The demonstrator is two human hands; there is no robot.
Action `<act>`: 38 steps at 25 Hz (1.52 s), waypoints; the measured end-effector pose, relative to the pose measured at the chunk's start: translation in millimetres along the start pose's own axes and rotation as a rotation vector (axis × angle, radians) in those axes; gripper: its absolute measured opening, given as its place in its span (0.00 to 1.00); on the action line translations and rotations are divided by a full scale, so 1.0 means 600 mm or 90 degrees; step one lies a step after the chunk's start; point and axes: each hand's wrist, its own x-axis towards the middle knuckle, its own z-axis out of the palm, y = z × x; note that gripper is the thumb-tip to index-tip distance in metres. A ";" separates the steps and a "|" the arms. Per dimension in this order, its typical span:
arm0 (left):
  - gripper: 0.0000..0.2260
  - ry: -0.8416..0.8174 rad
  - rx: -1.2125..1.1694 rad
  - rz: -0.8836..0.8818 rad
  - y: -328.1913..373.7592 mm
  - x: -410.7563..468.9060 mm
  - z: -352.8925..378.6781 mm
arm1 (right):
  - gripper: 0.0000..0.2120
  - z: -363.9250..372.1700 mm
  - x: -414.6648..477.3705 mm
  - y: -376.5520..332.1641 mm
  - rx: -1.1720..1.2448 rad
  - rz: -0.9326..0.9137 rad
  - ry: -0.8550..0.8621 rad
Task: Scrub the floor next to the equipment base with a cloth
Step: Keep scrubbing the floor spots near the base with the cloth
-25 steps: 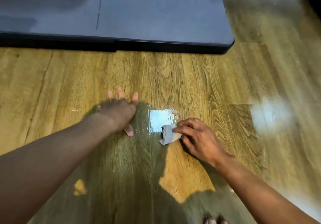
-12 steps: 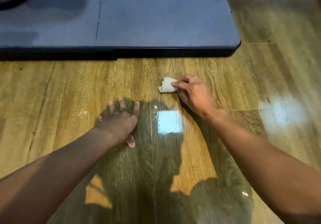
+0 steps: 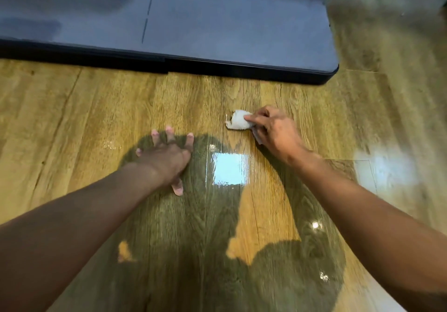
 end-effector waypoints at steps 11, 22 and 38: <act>0.58 0.008 0.020 0.013 -0.003 0.004 -0.005 | 0.13 0.004 -0.155 -0.050 0.026 -0.037 -0.028; 0.58 0.012 0.026 0.014 -0.003 0.004 -0.005 | 0.14 0.010 -0.305 -0.115 0.029 0.048 -0.025; 0.57 0.025 0.055 -0.016 0.004 -0.008 -0.012 | 0.14 -0.004 -0.314 -0.085 0.022 0.121 -0.026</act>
